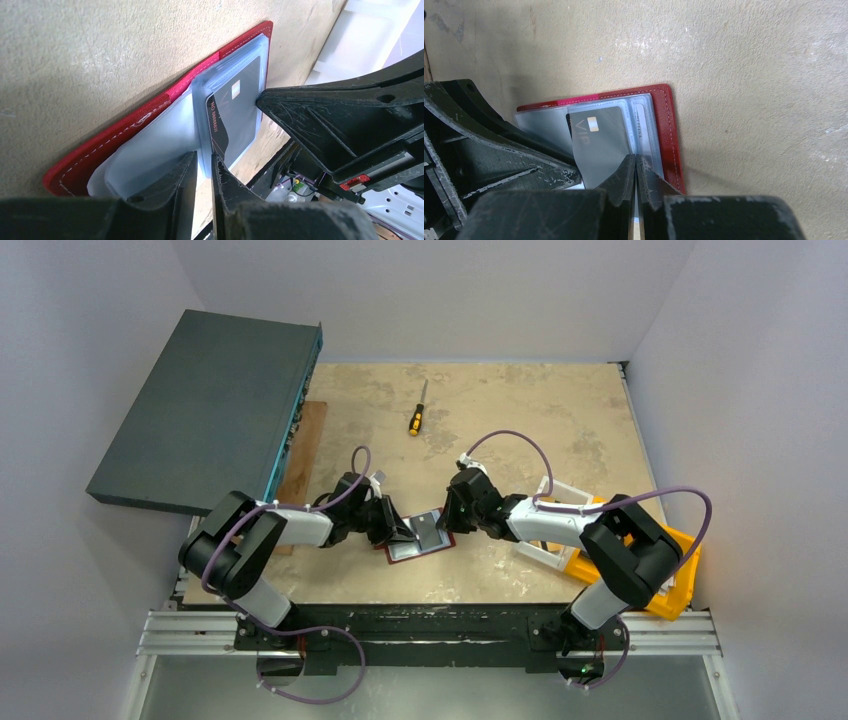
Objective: Take the credit cards out of the card holder
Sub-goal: Remove the credit card from the card holder.
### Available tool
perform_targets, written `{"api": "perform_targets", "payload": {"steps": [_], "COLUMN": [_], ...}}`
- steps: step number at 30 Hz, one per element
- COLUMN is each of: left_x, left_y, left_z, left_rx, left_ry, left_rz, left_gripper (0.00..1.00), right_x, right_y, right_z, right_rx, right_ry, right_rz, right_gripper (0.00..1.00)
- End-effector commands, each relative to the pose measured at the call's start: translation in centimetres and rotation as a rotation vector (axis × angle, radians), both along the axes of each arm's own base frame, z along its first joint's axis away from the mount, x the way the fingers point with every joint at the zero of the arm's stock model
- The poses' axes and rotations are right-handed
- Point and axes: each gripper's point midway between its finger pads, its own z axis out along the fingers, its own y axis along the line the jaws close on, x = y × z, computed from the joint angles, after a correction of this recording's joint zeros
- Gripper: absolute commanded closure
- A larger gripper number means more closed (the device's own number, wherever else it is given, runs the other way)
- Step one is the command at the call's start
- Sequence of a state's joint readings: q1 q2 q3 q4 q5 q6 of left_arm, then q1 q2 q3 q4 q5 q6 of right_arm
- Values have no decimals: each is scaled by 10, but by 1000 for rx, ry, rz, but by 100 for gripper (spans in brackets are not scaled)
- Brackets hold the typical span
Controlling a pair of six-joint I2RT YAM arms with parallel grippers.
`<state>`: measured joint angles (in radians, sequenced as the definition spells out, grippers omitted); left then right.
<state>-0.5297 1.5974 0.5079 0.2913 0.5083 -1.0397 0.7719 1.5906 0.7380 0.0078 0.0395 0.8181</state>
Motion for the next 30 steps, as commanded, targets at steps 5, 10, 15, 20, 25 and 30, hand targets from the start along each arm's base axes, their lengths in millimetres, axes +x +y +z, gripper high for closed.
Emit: {"api": "perform_targets", "payload": {"steps": [5, 10, 15, 20, 25, 30], "left_x": [16, 13, 11, 12, 14, 19], "left_y": [-7, -5, 1, 0, -2, -6], "left_z": [10, 9, 6, 10, 10, 11], "left_rx": [-60, -67, -58, -67, -75, -87], "left_ry": [-49, -46, -41, -50, -53, -55], "left_rz": [20, 25, 35, 35, 35, 35], "left_gripper": [83, 85, 86, 87, 87, 87], "right_x": [-52, -54, -54, -55, -55, -55], "right_y": [-80, -81, -81, -81, -80, -81], "right_z": [-72, -74, -75, -77, -77, -78], "right_rx": [-362, -369, -368, -371, -371, -376], "right_ry": [200, 206, 208, 210, 211, 211], "right_rz": [4, 6, 6, 7, 10, 11], "right_gripper": [100, 100, 100, 100, 100, 100]}}
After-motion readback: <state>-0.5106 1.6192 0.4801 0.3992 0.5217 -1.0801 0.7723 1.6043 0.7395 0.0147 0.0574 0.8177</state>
